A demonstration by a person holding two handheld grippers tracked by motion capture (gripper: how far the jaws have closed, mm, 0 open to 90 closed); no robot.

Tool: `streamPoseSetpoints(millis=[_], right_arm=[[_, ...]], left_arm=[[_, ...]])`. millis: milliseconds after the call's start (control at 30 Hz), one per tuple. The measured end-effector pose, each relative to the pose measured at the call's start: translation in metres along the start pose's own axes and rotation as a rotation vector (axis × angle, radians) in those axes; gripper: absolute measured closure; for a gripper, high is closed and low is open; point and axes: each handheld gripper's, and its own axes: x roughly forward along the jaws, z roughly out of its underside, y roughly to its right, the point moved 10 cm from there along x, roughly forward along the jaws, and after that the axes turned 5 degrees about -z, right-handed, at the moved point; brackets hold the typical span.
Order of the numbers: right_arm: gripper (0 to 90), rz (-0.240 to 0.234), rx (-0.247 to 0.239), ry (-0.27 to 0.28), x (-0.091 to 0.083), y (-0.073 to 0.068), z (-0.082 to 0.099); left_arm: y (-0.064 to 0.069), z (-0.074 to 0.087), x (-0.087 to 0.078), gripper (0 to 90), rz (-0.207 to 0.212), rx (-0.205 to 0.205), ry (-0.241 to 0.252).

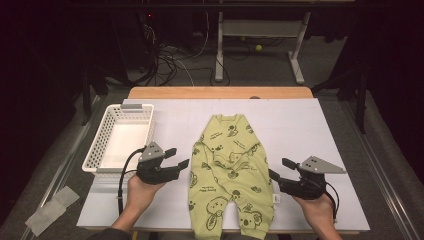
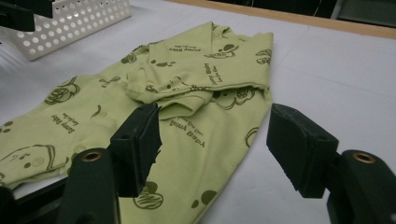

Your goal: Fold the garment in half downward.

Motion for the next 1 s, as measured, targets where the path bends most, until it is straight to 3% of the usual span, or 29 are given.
streamPoseSetpoints(millis=[100, 267, 467, 633, 1000], right_arm=[[37.1, -0.001, 0.019, -0.027, 0.008, 0.003, -0.002], [36.0, 0.042, -0.014, -0.062, 0.023, 0.011, -0.006], [35.4, 0.031, 0.009, -0.06, 0.038, 0.016, -0.01], [36.3, 0.012, 0.043, -0.068, 0.048, 0.018, -0.015], [38.5, 0.017, 0.099, -0.208, 0.074, 0.035, -0.023]], left_arm=[[-0.001, -0.004, 0.009, 34.4, 0.015, -0.031, -0.029], [0.0, -0.012, 0.022, 34.4, 0.023, -0.044, -0.042], [0.004, -0.017, 0.036, 34.4, 0.019, -0.029, -0.047], [0.0, -0.02, 0.049, 34.8, 0.002, -0.061, -0.093], [-0.011, -0.025, 0.076, 34.8, 0.002, -0.091, -0.217]])
